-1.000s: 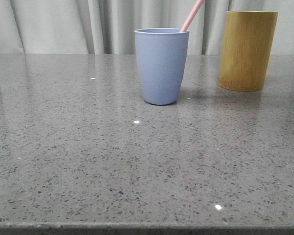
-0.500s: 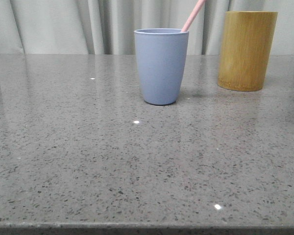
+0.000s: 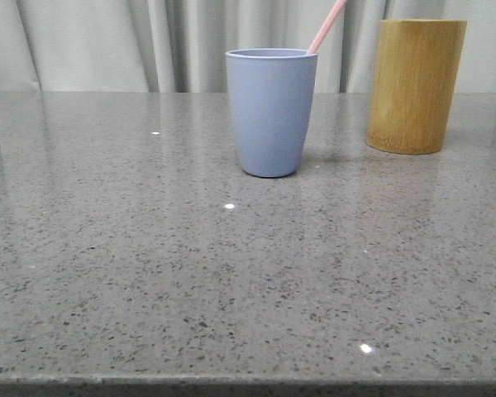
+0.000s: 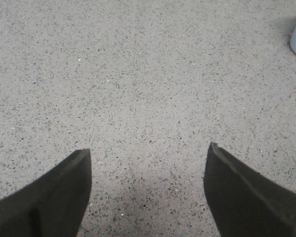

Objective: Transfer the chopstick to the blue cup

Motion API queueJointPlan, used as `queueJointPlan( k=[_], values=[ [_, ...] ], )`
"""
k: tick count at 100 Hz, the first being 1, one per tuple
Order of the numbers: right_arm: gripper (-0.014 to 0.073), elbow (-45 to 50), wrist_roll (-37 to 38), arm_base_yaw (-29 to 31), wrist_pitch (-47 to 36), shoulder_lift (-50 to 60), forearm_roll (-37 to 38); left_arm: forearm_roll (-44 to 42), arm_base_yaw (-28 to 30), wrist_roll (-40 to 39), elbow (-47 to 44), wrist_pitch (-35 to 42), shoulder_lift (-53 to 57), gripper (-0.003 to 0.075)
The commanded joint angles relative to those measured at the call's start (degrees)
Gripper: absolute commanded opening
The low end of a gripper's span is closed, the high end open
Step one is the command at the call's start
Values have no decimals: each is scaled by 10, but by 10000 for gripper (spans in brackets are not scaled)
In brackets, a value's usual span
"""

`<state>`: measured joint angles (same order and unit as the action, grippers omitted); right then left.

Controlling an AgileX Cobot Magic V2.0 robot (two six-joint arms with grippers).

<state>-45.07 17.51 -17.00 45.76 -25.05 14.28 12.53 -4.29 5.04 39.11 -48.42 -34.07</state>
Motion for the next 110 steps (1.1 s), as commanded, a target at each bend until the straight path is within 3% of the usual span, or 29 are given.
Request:
queueJointPlan(
  k=[1,19,41,49,63,77,82,110],
  values=[
    [446,24,-1,3,-26,29,4,10,2,0,15,33,-1,474],
    [446,81,-1,3,-17,65,5,10,2,0,15,33,-1,474],
    [442,84,-1,3,-13,65,5,10,2,0,15,33,-1,473],
    [395,84,-1,3,-13,65,5,10,2,0,15,33,-1,452],
    [176,84,-1,3,-13,65,5,10,2,0,15,33,-1,306],
    [-74,84,-1,3,-13,65,5,10,2,0,15,33,-1,65],
    [-64,84,-1,3,-12,65,5,10,2,0,15,33,-1,-18],
    [-67,84,-1,3,-12,65,5,10,2,1,15,33,-1,-19]
  ],
)
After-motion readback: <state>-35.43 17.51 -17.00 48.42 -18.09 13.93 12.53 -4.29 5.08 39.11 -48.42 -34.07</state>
